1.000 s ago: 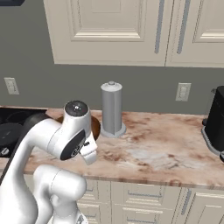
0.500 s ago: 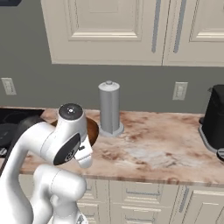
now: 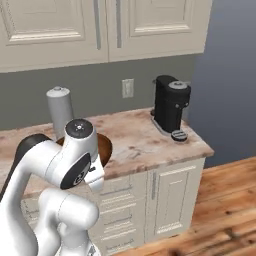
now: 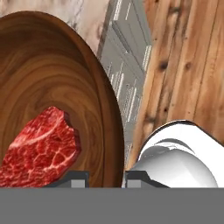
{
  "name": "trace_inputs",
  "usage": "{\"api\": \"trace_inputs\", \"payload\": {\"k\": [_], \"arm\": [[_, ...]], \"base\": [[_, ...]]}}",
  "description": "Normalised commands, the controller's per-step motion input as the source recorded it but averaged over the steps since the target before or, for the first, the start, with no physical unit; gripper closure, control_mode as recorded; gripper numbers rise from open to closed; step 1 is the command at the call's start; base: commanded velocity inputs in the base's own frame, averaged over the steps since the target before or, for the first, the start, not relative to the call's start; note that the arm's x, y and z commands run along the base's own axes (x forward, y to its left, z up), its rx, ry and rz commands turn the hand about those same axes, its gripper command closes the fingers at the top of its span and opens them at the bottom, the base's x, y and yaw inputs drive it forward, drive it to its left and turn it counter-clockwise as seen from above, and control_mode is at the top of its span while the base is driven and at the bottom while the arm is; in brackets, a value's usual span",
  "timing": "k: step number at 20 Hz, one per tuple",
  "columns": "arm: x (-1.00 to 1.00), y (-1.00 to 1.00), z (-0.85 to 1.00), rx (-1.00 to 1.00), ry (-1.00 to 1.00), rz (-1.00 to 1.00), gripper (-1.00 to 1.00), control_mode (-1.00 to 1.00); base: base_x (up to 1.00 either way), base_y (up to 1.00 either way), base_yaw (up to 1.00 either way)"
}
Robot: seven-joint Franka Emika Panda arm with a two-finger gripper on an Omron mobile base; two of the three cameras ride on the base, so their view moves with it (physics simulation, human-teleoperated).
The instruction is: Place one of the steaks on the plate and the other in the bowl. Then place the bowl in the fridge.
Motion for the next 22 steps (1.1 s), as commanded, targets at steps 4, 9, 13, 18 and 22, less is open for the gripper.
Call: {"api": "trace_inputs", "payload": {"k": [4, 9, 13, 18, 22], "arm": [[0.0, 0.0, 0.0, 0.0, 0.0, 0.0, 1.0, 1.0], [0.0, 0.0, 0.0, 0.0, 0.0, 0.0, 1.0, 1.0], [0.0, 0.0, 0.0, 0.0, 0.0, 0.0, 1.0, 1.0], [0.0, 0.0, 0.0, 0.0, 0.0, 0.0, 1.0, 1.0], [0.0, 0.0, 0.0, 0.0, 0.0, 0.0, 1.0, 1.0]], "base": [[0.1, -0.98, -0.69], [0.15, -1.0, -0.62], [0.44, -0.96, -0.62], [0.42, -0.78, -0.67], [0.48, -0.62, -0.69]]}}
